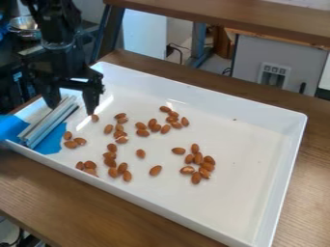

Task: Sweep into pile

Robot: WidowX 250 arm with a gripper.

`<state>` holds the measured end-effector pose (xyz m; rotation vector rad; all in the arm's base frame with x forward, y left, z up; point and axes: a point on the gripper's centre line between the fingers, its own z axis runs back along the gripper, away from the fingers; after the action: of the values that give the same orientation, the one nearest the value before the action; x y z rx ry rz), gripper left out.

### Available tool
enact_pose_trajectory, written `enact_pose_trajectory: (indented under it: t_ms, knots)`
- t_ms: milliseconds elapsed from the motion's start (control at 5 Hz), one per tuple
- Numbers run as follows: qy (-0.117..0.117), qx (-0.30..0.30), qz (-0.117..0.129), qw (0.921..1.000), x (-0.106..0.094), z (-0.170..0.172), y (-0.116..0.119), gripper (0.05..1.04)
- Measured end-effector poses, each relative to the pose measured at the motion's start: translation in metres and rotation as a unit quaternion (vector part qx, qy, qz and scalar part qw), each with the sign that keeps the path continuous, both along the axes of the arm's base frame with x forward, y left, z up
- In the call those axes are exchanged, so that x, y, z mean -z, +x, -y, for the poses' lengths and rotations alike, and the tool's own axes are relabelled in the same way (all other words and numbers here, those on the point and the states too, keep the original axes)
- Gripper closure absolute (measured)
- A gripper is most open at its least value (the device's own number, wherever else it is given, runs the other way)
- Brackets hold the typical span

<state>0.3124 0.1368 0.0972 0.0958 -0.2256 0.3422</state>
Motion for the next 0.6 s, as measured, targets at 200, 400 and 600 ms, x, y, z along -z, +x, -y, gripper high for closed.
enact_pose_trajectory:
  t_ms: [200, 400, 600]
  knots:
    - [-0.002, 0.003, -0.019, 0.9998, 0.014, -0.012, -0.005, 0.083]
    - [0.001, 0.016, -0.025, 0.9996, 0.02, -0.022, -0.007, 0.083]
    - [0.006, 0.034, -0.021, 0.9992, 0.022, -0.023, -0.007, 0.083]
